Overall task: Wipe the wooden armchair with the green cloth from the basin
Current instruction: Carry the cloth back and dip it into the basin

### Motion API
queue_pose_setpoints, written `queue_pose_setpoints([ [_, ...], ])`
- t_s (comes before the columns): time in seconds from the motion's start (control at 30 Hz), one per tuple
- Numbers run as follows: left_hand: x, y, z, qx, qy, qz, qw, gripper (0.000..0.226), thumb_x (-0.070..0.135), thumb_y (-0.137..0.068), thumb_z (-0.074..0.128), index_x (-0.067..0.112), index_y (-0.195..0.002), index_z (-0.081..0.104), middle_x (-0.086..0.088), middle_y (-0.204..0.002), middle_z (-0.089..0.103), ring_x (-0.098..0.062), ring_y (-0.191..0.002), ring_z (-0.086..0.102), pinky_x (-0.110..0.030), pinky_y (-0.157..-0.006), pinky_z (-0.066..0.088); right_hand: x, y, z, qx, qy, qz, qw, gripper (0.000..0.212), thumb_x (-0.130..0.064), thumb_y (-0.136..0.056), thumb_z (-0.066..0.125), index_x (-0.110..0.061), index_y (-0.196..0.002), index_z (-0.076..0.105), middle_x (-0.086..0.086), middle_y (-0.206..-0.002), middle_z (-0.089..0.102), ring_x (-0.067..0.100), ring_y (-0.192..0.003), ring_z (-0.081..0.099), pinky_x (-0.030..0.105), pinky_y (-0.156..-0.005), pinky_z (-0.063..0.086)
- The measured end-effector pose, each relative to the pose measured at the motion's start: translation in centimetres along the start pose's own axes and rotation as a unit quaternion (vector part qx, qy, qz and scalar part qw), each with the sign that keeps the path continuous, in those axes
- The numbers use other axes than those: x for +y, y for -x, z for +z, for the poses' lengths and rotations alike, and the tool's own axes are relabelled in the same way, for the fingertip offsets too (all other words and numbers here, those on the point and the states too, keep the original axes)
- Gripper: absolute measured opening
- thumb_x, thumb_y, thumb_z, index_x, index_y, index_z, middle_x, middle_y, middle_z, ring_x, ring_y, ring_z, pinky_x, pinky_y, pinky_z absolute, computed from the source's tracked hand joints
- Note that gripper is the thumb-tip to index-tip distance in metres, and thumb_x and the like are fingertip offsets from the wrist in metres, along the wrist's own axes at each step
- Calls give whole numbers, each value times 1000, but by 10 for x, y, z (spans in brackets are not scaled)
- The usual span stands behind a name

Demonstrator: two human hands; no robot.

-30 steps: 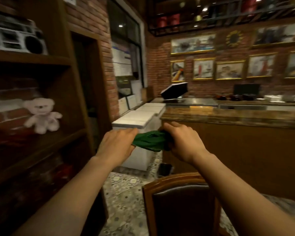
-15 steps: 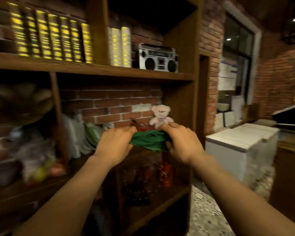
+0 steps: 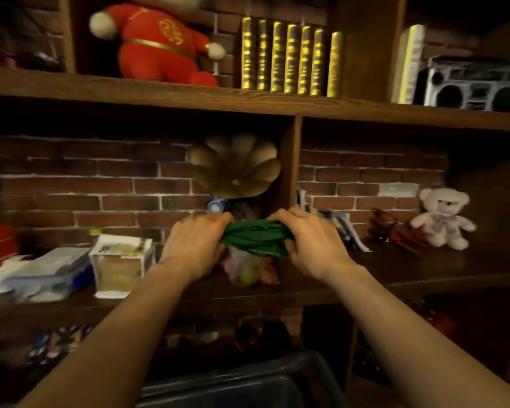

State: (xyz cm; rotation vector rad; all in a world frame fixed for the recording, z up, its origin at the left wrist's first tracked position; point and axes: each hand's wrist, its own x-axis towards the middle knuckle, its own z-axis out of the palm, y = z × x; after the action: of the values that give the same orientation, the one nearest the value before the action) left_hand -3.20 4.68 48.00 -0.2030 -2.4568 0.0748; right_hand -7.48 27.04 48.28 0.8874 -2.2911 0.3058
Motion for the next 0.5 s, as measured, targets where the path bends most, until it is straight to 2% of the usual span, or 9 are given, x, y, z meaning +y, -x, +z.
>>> queue_pose_setpoints([
  [0.07,-20,13,3,-10,-8,-20,1000,30,34,-83,61,26,-110,53,-3,-109,66,-35,-98,64,-40,-69,44,-16,-10,19,-7,-22,-11,1000,50,-8,-84,62,-33,-126,50,0,-112,56,32,-98,60,45,-74,52],
  [0.13,-35,27,7,-14,-2,-33,999,30,32,-82,61,26,-109,52,-3,-109,64,-35,-99,63,-41,-69,46,-28,-14,33,-13,-42,-23,999,50,-7,-84,61,-33,-125,50,0,-112,56,33,-98,60,48,-75,53],
  [0.27,-49,53,27,-37,-6,-64,997,40,29,-86,62,27,-124,52,-1,-121,55,-32,-106,59,-44,-80,51,-37,-15,65,-37,-71,-29,996,54,-8,-83,64,-36,-127,50,-1,-118,57,32,-104,60,51,-80,54],
  [0.4,-51,71,57,-57,-5,-79,995,41,26,-85,65,24,-126,57,-3,-119,47,-30,-108,52,-43,-78,46,-34,-3,102,-68,-95,-22,993,54,-8,-86,64,-38,-128,51,-4,-119,58,27,-106,59,45,-81,52],
  [0.5,-52,85,80,-74,9,-72,995,44,26,-84,68,23,-127,60,-4,-116,50,-30,-108,52,-44,-86,48,-32,14,128,-87,-113,-13,990,53,-7,-83,65,-37,-125,54,-3,-117,61,25,-104,58,36,-76,43],
])
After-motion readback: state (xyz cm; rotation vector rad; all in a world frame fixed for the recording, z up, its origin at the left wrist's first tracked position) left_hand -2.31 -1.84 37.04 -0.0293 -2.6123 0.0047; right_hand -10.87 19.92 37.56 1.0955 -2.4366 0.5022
